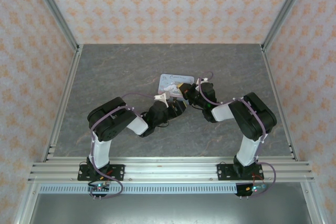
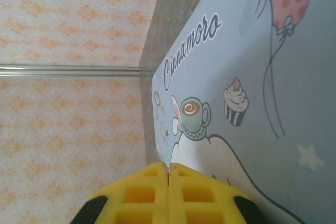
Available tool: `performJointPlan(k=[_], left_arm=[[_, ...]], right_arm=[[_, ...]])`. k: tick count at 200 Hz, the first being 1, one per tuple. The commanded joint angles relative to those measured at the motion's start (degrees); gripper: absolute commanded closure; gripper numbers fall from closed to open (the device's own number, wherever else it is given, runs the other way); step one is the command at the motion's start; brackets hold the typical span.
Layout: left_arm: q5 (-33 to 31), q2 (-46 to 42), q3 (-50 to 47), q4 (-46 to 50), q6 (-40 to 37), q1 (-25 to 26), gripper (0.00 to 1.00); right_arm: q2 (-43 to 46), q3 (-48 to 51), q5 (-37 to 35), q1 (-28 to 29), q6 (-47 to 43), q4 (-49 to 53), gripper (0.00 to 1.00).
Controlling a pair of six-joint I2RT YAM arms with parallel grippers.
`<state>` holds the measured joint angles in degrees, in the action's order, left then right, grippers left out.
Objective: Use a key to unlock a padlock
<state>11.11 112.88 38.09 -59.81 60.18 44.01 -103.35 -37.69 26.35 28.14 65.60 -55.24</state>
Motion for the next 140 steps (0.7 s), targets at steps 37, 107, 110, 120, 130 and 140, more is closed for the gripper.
performJointPlan(k=[37,107,110,120,130,140], left_arm=[[-5.54,0.34,0.73,6.94,0.26,0.19,0.46],[-8.68,-0.13,0.94,11.69,-1.88,-1.19,0.48],[-8.80,-0.41,1.00,12.29,-2.36,-1.20,0.47],[-8.92,-1.30,1.02,14.06,-3.89,-1.32,0.44],[-8.95,-2.46,0.93,15.72,-5.31,-1.29,0.40],[-8.92,-3.10,0.94,17.51,-6.73,-1.38,0.37]], right_arm=[[-1.41,1.66,-0.26,0.25,0.12,0.77,1.00],[-1.32,1.85,-0.34,0.27,0.20,0.66,1.00],[-1.30,1.84,-0.40,0.28,0.16,0.65,1.00],[-1.33,1.83,-0.37,0.25,0.13,0.66,1.00],[-1.34,1.84,-0.46,0.25,0.10,0.66,1.00],[-1.44,1.88,-0.50,0.25,0.20,0.75,1.00]])
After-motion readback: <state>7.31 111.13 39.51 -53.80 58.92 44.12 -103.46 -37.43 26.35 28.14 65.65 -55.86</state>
